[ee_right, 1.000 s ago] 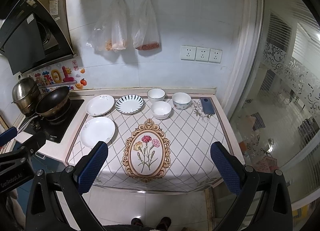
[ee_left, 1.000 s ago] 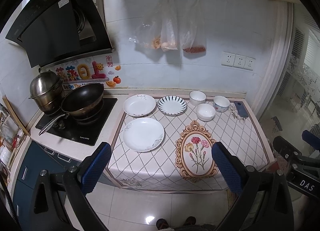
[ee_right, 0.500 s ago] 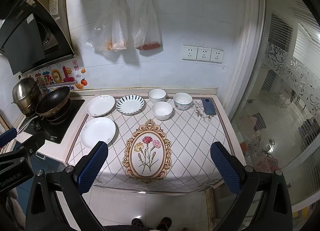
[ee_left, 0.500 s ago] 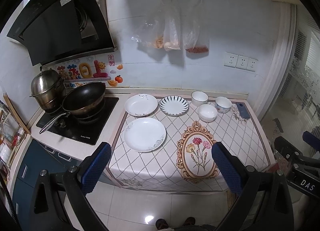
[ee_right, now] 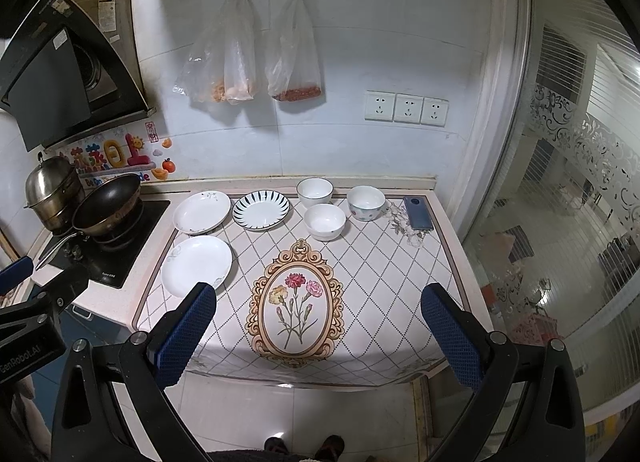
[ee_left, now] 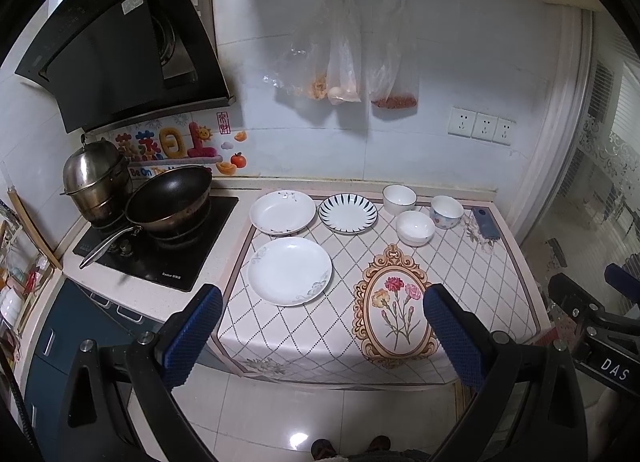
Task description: Organize plates and bowls
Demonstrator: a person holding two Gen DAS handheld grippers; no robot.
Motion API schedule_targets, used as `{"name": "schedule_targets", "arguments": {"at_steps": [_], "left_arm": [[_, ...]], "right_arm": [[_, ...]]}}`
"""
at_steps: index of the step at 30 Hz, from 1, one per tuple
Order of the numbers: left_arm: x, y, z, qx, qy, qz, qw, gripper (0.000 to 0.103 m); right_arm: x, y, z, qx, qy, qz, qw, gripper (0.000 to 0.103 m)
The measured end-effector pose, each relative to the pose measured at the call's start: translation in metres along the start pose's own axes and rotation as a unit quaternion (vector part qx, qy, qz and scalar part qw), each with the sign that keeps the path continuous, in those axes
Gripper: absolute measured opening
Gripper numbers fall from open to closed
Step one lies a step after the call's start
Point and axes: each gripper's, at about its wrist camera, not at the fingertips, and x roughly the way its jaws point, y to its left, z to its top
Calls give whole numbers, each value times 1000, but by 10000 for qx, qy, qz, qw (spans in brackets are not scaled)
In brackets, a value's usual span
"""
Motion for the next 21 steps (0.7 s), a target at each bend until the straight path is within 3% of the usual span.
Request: {"name": "schedule_targets", "arguments": {"at_steps": [21], "left_arm": [[3,2,5,-90,-41,-47,9999,103]], "right_arm": [[1,1,3,67,-52,19,10000,103]]}}
